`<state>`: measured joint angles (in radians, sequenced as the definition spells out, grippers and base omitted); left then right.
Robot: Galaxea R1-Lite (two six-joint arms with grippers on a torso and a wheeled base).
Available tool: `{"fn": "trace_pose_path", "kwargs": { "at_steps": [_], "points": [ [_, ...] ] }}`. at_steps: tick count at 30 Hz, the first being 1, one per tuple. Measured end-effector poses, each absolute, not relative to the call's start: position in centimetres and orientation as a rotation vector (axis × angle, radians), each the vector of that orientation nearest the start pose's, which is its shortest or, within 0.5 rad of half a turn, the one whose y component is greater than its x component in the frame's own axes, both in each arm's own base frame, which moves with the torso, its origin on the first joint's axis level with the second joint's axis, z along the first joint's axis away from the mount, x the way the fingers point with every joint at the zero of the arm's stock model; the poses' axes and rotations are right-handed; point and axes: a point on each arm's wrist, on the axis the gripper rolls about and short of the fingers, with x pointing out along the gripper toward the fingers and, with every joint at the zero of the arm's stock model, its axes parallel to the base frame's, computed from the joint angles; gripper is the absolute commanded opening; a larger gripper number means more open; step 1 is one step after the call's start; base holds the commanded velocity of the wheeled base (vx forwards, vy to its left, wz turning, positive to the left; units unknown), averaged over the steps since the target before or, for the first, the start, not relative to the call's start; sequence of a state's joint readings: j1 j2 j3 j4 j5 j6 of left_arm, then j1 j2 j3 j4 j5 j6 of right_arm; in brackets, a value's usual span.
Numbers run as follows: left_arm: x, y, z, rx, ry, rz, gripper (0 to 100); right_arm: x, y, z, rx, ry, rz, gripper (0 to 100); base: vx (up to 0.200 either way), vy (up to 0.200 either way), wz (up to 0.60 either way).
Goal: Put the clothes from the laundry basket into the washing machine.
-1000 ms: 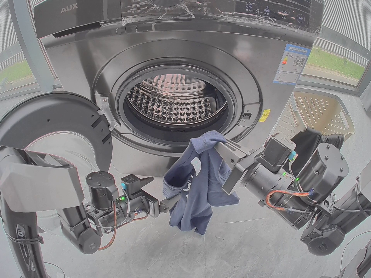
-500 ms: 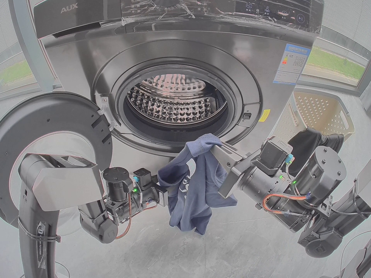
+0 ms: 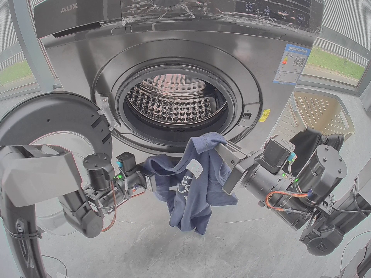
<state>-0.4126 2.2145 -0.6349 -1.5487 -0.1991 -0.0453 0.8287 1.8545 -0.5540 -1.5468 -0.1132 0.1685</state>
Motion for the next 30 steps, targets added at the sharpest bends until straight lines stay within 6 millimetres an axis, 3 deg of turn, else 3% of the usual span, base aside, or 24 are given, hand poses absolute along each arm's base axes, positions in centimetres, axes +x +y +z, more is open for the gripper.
{"fn": "trace_pose_path", "kwargs": {
  "at_steps": [9, 16, 22, 30],
  "points": [
    [27.6, -11.0, 13.4, -0.099, -0.095, -0.508, 0, 21.0, 21.3, 15.9, 0.268, -0.143, 0.686, 0, 0.0, 0.0, 0.0],
    [26.1, -9.1, 17.9, -0.13, -0.256, -0.437, 0, 22.0, 20.1, 15.5, 0.268, -0.13, 0.605, 0, 0.0, 0.0, 0.0],
    [25.6, -8.7, 19.6, -0.138, -0.324, -0.425, 0, 22.4, 19.8, 15.6, 0.272, -0.134, 0.585, 0, 0.0, 0.0, 0.0],
    [24.9, -8.9, 20.1, -0.14, -0.341, -0.438, 0, 23.0, 20.2, 17.2, 0.309, -0.2, 0.569, 0, 0.0, 0.0, 0.0]
  ]
}}
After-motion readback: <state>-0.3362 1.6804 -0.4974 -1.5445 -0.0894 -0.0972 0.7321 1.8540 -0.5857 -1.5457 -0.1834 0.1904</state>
